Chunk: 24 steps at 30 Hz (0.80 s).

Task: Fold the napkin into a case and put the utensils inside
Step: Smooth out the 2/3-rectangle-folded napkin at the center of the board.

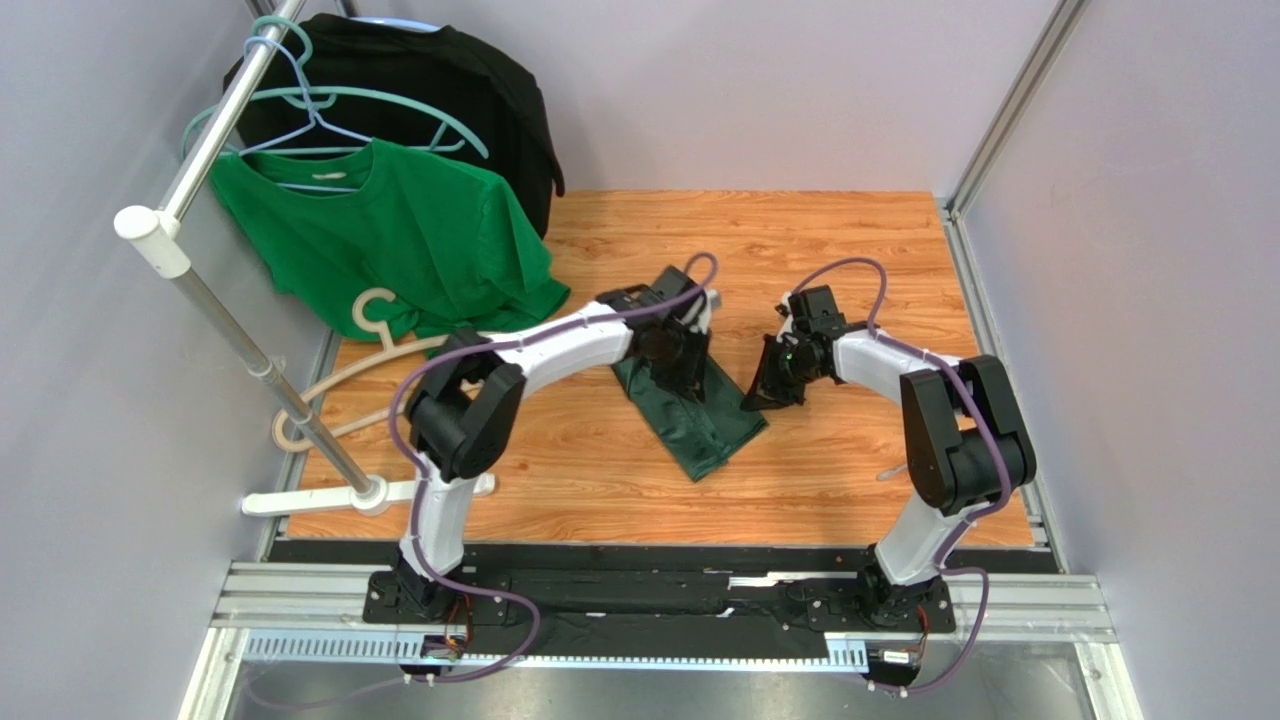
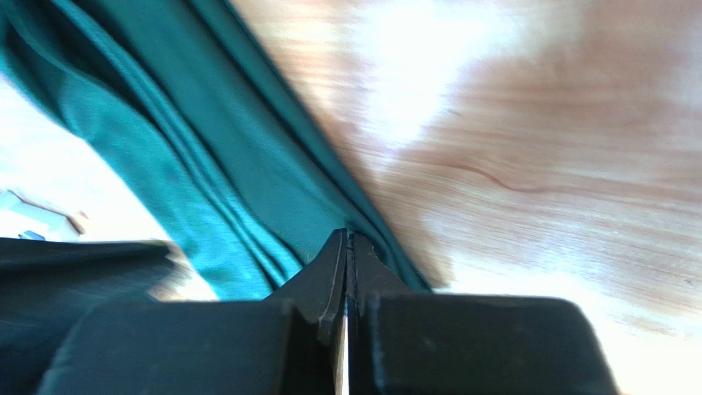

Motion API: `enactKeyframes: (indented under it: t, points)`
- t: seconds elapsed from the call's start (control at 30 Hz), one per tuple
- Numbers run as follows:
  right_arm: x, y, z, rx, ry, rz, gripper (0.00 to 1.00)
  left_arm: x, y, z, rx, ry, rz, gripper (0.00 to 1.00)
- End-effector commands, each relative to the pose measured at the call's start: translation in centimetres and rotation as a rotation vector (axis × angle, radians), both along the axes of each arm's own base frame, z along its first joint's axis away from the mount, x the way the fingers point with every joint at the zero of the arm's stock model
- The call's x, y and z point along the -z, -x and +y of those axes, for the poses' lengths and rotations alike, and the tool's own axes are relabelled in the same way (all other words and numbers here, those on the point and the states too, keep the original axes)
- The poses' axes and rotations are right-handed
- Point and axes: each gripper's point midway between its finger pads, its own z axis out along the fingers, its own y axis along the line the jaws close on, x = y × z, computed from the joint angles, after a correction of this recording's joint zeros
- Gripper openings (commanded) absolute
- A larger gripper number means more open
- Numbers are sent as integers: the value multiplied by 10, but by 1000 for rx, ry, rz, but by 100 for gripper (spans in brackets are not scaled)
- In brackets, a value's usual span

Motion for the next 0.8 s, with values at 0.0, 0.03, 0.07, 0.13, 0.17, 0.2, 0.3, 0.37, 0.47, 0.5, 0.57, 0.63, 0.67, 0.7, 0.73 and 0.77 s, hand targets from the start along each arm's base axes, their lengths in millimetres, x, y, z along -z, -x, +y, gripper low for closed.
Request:
enactKeyframes:
  t: [0.0,0.03,0.07,0.13,0.17,0.2,0.3,0.37,0.47,0.5,0.57,0.63,0.67,0.7,0.73,0.77]
  points:
    - [-47,-34,21,-54,-13,-145,0,-49,-56,58,-141,15,-116,12]
    - [-54,-37,26,-64,-27,-159,0,-49,-69,74,-178,22,-116,6]
    - [-64,-43,41,-92,-47,-181,0,-48,-74,83,-197,14,-118,5]
    - [-72,-44,61,-132,-101,-187,0,-47,-85,102,-237,-1,-113,2]
    - [-79,-45,76,-165,-118,-202,0,-43,-90,107,-245,-17,-115,2]
    - [-70,-44,83,-178,-115,-178,0,-41,-93,115,-262,-39,-107,1]
    - [-63,-43,105,-213,-135,-156,0,-28,-103,126,-280,-112,-106,0]
    - [-61,-42,116,-233,-162,-154,0,-19,-107,127,-284,-140,-100,0]
    - [-50,-39,124,-248,-158,-127,0,-11,-108,122,-284,-116,-86,0]
    - [-46,-39,125,-250,-155,-120,0,-11,-108,117,-275,-90,-81,0]
    - [-43,-38,127,-254,-150,-115,0,-8,-107,114,-279,-73,-70,0]
    - [-38,-37,128,-251,-146,-104,0,-4,-108,111,-284,-59,-67,0]
    - [-38,-37,130,-254,-150,-104,0,-2,-108,110,-284,-57,-61,0]
    - [-38,-37,131,-254,-151,-105,0,-2,-108,105,-275,-37,-52,0]
    - [-37,-39,131,-250,-151,-103,0,3,-107,103,-277,-26,-38,0]
    - [-37,-39,133,-252,-154,-102,0,3,-110,99,-277,-5,-43,0]
